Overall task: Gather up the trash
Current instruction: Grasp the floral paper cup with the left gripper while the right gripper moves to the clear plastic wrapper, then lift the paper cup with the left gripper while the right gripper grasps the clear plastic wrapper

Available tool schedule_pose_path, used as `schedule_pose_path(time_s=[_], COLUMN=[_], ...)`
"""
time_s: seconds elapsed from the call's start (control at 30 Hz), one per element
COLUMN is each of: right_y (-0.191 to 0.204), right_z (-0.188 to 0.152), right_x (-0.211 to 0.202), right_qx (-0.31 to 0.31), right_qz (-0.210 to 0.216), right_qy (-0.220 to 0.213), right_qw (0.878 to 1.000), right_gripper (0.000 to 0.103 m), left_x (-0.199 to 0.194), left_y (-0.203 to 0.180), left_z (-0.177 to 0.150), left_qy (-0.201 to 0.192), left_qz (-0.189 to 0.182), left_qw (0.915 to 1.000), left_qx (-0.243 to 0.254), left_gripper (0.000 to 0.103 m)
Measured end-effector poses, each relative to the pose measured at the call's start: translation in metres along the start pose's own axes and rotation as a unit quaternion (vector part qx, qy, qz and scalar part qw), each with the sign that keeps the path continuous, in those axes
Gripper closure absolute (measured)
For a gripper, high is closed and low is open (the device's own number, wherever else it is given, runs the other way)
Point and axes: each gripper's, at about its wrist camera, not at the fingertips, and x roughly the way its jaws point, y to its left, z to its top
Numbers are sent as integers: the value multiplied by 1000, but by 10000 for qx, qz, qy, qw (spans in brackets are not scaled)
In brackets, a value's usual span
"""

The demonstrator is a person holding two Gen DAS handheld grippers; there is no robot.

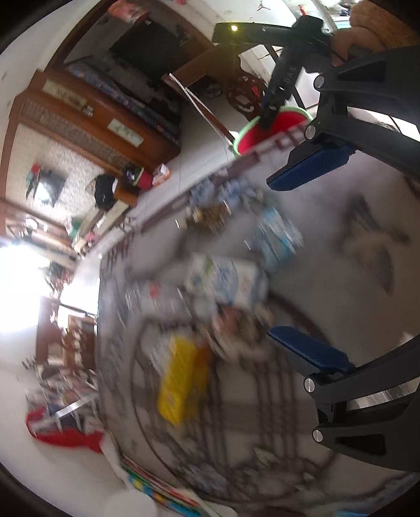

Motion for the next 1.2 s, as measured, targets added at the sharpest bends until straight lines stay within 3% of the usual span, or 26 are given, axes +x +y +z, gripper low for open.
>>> schedule_pose_path(time_s=[0.17, 0.27, 0.37, 0.6, 0.67, 0.7, 0.97, 1.2], right_y=[41, 57, 74, 107, 111, 113, 112, 120], right_z=[-15, -23, -28, -45, -48, -49, -51, -45], right_x=[0, 1, 2, 8, 6, 5, 6, 29], right_qx=[-156, -80, -66, -221, -252, -259, -155, 99], right_qz=[88, 147, 207, 280, 272, 261, 186, 548], right_qy=[25, 22, 17, 160, 167, 154, 185, 547], right_qw=[9998, 9999, 9998, 9992, 9992, 9992, 9995, 9969], right_gripper=[20, 20, 20, 20, 20, 20, 20, 20], left_x=[-24, -29, -19, 9, 14, 18, 17, 22], left_y=[55, 91, 116, 112, 110, 110, 118, 125], left_z=[-36, -58, -74, -85, -87, -86, -65, -50], left_qy=[384, 660, 968, 1244, 1314, 1344, 1090, 995], left_qz=[317, 437, 278, 14, 37, -8, -82, 62], left_qw=[9986, 9956, 9901, 9880, 9879, 9879, 9930, 9943], left_qx=[-154, -496, -979, -920, -823, -779, -445, -371], left_gripper=[21, 22, 22, 23, 37, 38, 41, 39])
